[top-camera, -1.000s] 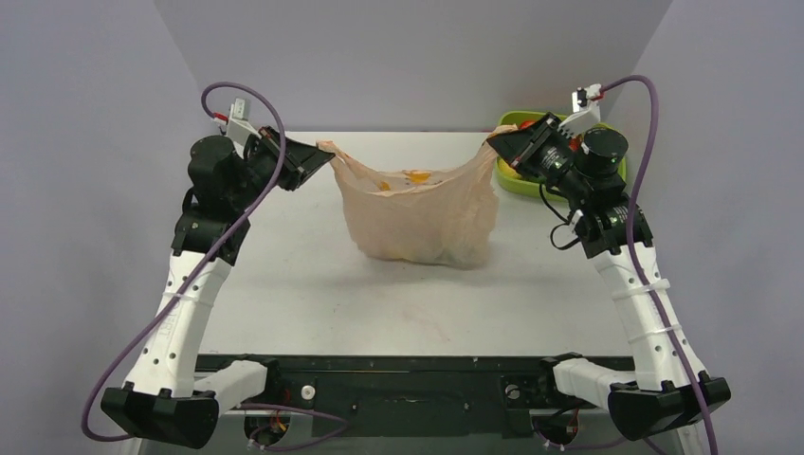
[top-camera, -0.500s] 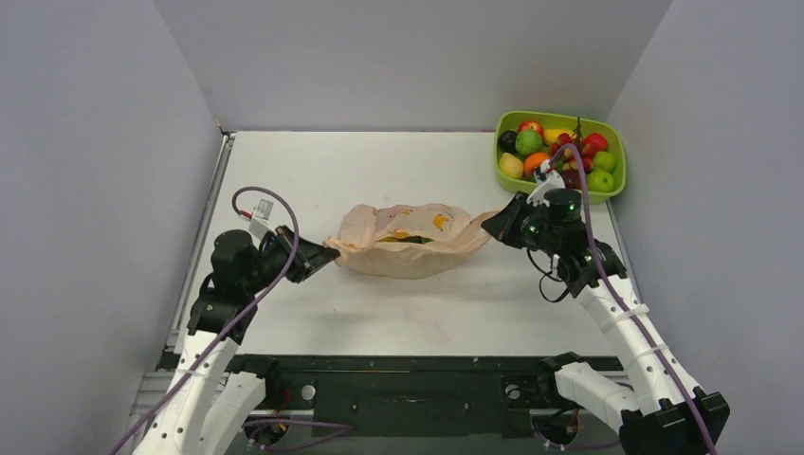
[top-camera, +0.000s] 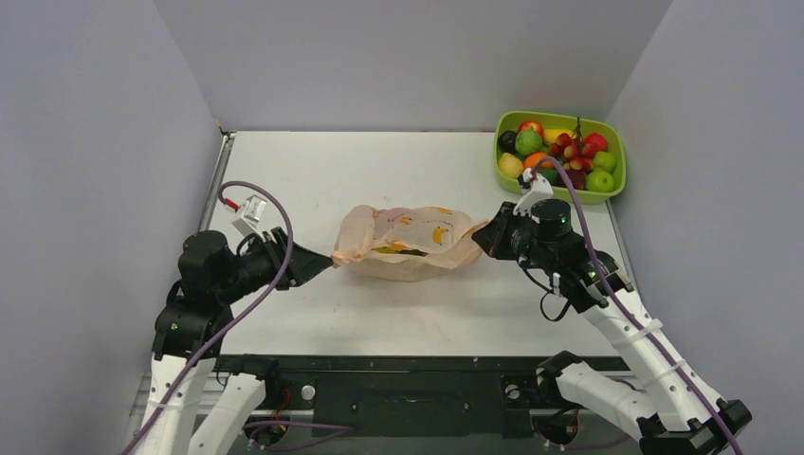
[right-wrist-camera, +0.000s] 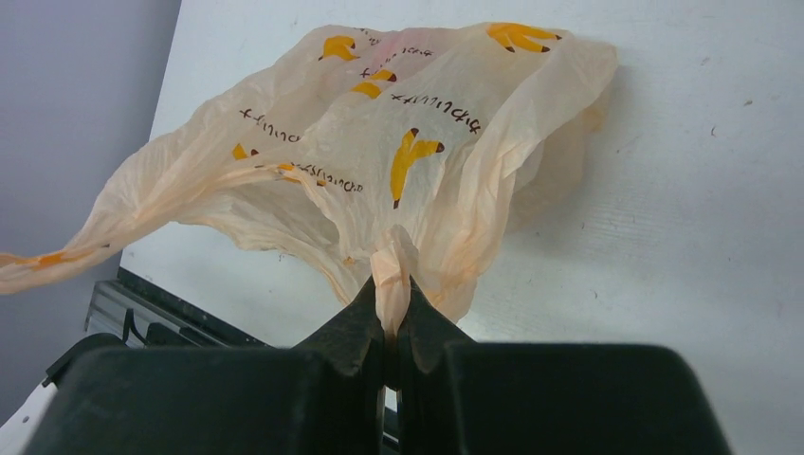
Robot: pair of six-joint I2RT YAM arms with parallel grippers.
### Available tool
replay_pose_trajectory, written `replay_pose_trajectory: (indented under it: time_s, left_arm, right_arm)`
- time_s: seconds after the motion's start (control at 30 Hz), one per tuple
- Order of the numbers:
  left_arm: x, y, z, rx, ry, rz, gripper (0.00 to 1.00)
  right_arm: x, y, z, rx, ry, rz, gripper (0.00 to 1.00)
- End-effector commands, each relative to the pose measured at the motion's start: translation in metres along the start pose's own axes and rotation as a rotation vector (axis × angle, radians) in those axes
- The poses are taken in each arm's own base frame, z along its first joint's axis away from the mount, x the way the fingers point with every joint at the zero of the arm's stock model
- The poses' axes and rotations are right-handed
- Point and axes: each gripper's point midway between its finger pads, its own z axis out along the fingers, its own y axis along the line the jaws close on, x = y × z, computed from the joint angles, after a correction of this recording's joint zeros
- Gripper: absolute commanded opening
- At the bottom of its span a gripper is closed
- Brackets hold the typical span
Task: Take the fake fruits out of the plastic bag
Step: Adjust the plastic bag at the center of the board.
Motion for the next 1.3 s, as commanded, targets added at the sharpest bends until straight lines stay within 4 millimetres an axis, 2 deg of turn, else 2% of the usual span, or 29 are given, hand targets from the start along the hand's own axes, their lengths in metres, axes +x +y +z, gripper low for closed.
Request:
replay_pose_trajectory:
  time_s: [0.0, 0.03, 0.13, 0.23, 0.27, 0.3, 0.33, 0.37, 0.47, 0.63, 0.7, 0.83, 1.1, 1.2, 1.27]
  left_arm:
    - [-0.003, -0.017, -0.026, -0.017, 0.059, 0.303, 0.41]
    - [-0.002, -0.017, -0.026, -0.028, 0.083, 0.321, 0.42]
    - [-0.014, -0.039, -0.034, 0.017, 0.073, 0.449, 0.45]
    - [-0.013, -0.043, -0.021, 0.02, 0.166, 0.512, 0.46]
    - [-0.007, -0.052, -0.021, 0.041, 0.204, 0.54, 0.46]
    - [-0.011, -0.041, -0.008, -0.036, 0.221, 0.554, 0.46]
    - [0.0, -0.051, -0.007, -0.026, 0.265, 0.602, 0.46]
    - [-0.008, -0.035, 0.008, -0.161, 0.257, 0.63, 0.46]
    - [0.002, -0.04, 0.031, -0.294, 0.291, 0.766, 0.44]
    - [0.006, -0.058, 0.054, -0.307, 0.271, 0.838, 0.43]
    - [0.013, -0.058, 0.059, -0.315, 0.295, 0.893, 0.52]
    - [0.02, -0.044, 0.059, -0.421, 0.317, 1.041, 0.62]
    - [0.021, -0.024, 0.052, -0.592, 0.299, 1.266, 0.71]
    - [0.019, -0.016, 0.053, -0.644, 0.303, 1.297, 0.69]
    - [0.02, -0.012, 0.054, -0.66, 0.308, 1.304, 0.63]
  right_arm:
    - [-0.012, 0.004, -0.006, 0.005, -0.042, -0.028, 0.0]
    - [-0.012, 0.004, -0.005, 0.003, -0.039, -0.028, 0.0]
    - [-0.01, 0.004, -0.001, 0.001, -0.033, -0.022, 0.0]
    - [-0.01, 0.006, 0.001, -0.006, -0.032, -0.02, 0.0]
    - [-0.011, 0.007, 0.001, -0.009, -0.032, -0.021, 0.0]
    - [-0.012, 0.008, 0.001, -0.01, -0.033, -0.022, 0.0]
    - [-0.012, 0.009, 0.002, -0.011, -0.033, -0.024, 0.0]
    - [-0.013, 0.009, 0.002, -0.011, -0.034, -0.027, 0.0]
    - [-0.014, 0.009, 0.001, -0.007, -0.038, -0.031, 0.0]
    - [-0.012, 0.007, 0.0, -0.003, -0.043, -0.034, 0.0]
    - [-0.011, 0.006, -0.001, -0.002, -0.046, -0.035, 0.0]
    - [-0.011, 0.005, -0.003, -0.002, -0.049, -0.041, 0.0]
    - [-0.011, 0.006, 0.001, -0.003, -0.041, -0.042, 0.0]
    - [-0.01, 0.006, 0.002, -0.005, -0.04, -0.039, 0.0]
    - [-0.009, 0.005, 0.003, -0.003, -0.038, -0.037, 0.0]
